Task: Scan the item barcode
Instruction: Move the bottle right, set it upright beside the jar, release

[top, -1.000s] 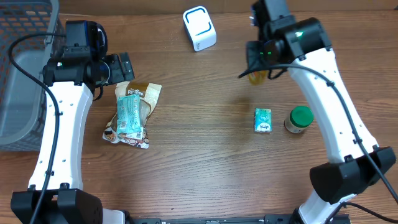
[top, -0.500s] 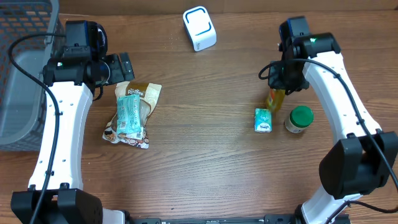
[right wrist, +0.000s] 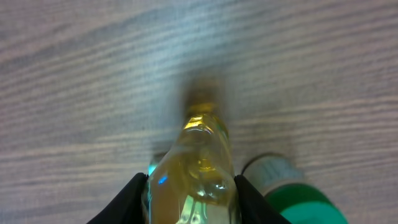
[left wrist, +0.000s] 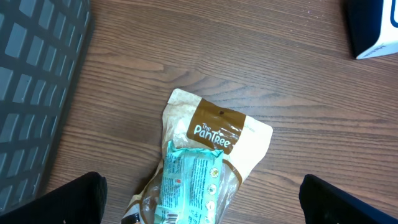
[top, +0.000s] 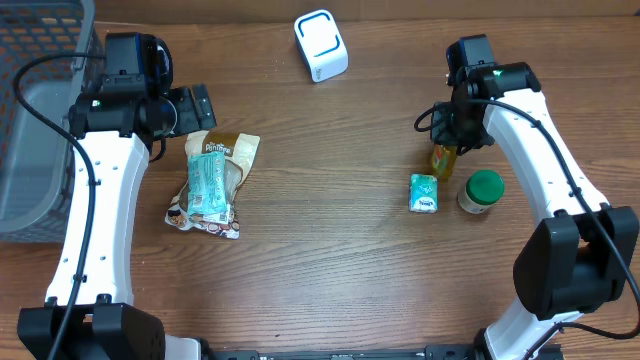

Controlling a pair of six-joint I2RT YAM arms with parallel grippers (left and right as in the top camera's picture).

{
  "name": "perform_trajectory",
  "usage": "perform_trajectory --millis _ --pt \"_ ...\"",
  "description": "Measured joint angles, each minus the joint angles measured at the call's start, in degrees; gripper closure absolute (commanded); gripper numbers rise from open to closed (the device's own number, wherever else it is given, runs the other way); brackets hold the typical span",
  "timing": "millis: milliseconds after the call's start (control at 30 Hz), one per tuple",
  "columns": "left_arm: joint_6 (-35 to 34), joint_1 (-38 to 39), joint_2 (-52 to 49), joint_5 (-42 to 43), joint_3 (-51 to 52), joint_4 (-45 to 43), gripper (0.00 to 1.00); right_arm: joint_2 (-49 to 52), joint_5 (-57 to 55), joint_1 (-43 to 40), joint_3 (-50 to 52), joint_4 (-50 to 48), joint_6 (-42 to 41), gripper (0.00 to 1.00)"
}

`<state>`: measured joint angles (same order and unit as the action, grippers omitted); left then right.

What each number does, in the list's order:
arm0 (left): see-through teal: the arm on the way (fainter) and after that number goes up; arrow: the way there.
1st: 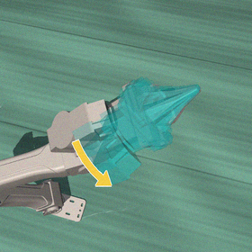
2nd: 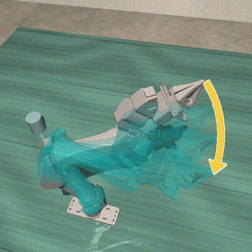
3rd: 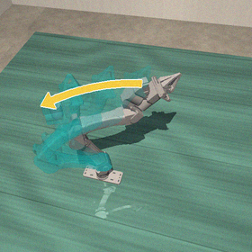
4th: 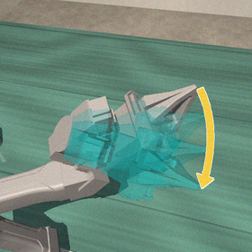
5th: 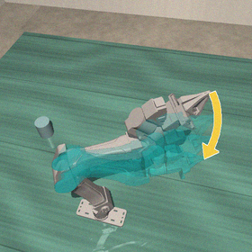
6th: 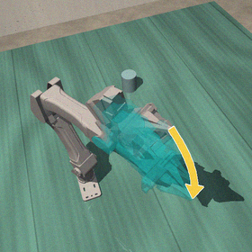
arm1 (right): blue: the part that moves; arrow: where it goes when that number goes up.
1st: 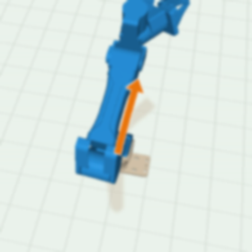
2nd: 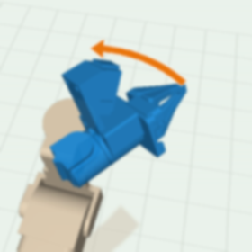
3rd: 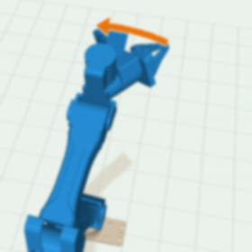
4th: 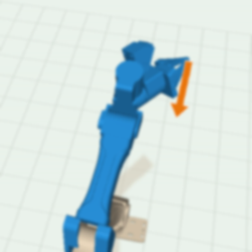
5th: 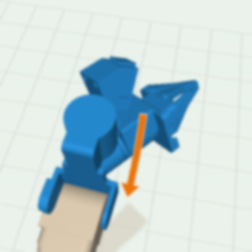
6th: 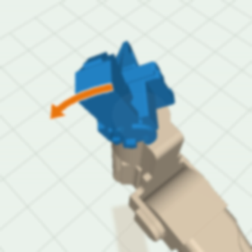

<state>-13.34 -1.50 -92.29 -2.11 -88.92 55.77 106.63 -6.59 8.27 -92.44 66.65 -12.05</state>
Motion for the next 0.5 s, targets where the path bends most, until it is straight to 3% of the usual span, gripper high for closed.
perform_trajectory --millis 500 --pt "0.00 0.00 0.00 0.00 0.00 0.00 0.01 0.00 -1.90 -0.04 0.24 -5.03 -2.82 0.79"
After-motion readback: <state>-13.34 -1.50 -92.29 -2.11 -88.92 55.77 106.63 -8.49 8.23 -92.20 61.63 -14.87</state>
